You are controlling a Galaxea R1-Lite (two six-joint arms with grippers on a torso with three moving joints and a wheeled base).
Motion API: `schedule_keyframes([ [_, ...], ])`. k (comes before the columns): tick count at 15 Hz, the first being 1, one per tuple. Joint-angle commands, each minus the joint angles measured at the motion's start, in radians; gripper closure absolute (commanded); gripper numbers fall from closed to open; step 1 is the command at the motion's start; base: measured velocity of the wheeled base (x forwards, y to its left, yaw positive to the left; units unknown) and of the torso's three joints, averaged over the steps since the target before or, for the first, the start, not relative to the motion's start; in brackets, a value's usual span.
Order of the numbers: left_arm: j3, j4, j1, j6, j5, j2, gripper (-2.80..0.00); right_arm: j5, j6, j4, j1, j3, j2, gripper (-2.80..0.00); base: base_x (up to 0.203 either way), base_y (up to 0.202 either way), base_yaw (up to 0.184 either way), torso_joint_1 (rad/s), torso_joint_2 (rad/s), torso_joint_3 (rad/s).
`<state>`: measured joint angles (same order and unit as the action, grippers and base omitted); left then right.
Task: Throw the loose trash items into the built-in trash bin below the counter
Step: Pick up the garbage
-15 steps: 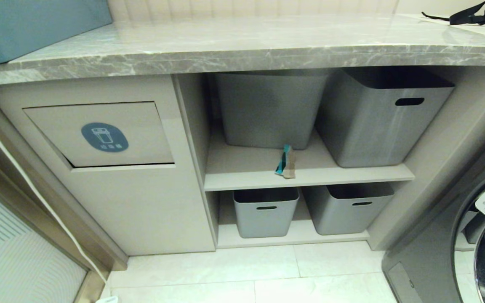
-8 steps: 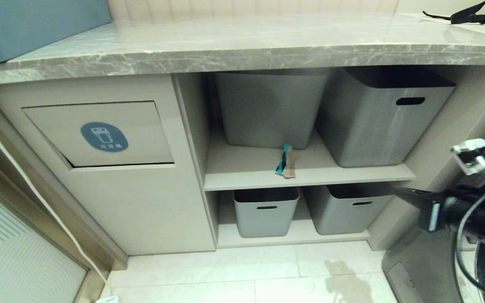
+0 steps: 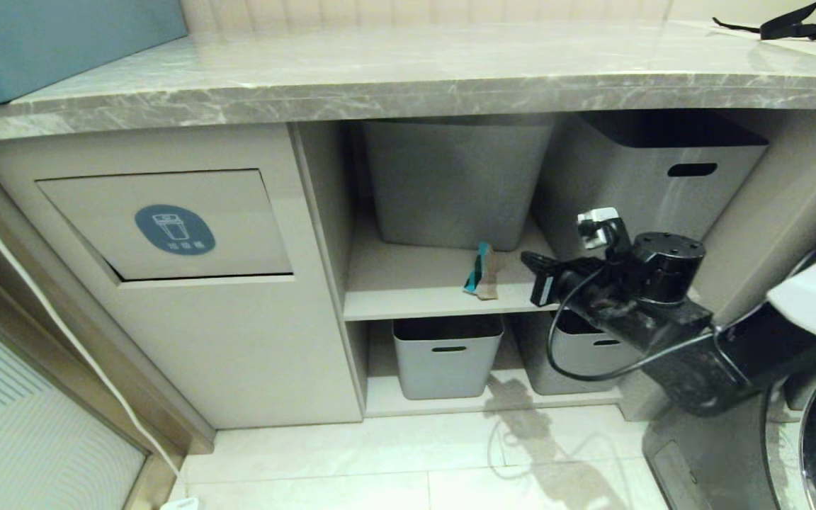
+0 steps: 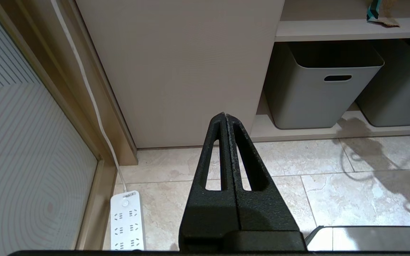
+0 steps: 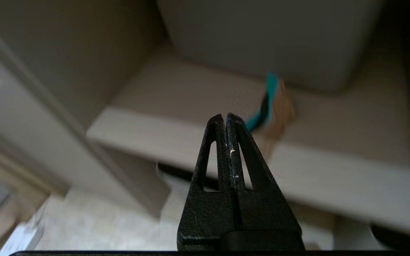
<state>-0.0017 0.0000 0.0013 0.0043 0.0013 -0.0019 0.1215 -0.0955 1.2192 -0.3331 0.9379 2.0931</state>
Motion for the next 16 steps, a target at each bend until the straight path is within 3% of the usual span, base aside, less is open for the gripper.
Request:
schedule_keyframes([
  [1,0.000,0.000,0.000,0.000,0.000,-0.001,0.00,0.000,0.000,0.038,-0.007,0.137,0.185,0.00,0.000,0.000,0.000,0.000,0.00,0.000],
  [7,0.000,0.000,0.000,0.000,0.000,-0.001,0.00,-0.009,0.020,0.074,0.072,0.396,0.395,0.00,0.000,0.000,0.000,0.000,0.00,-0.009],
  [10,0.000,0.000,0.000,0.000,0.000,-0.001,0.00,-0.014,0.020,0.009,0.122,0.594,0.475,0.00,0.000,0.000,0.000,0.000,0.00,0.000],
  [13,0.000,0.000,0.000,0.000,0.000,-0.001,0.00,0.032,0.022,-0.056,0.152,0.775,0.555,0.00,0.000,0.000,0.000,0.000,0.00,0.000],
  [14,0.000,0.000,0.000,0.000,0.000,-0.001,0.00,0.042,0.024,-0.092,0.161,0.847,0.582,-2.80,0.000,0.000,0.000,0.000,0.00,0.000],
  [16,0.000,0.000,0.000,0.000,0.000,-0.001,0.00,0.064,0.023,-0.144,0.175,0.967,0.641,-2.80,0.000,0.000,0.000,0.000,0.00,0.000],
])
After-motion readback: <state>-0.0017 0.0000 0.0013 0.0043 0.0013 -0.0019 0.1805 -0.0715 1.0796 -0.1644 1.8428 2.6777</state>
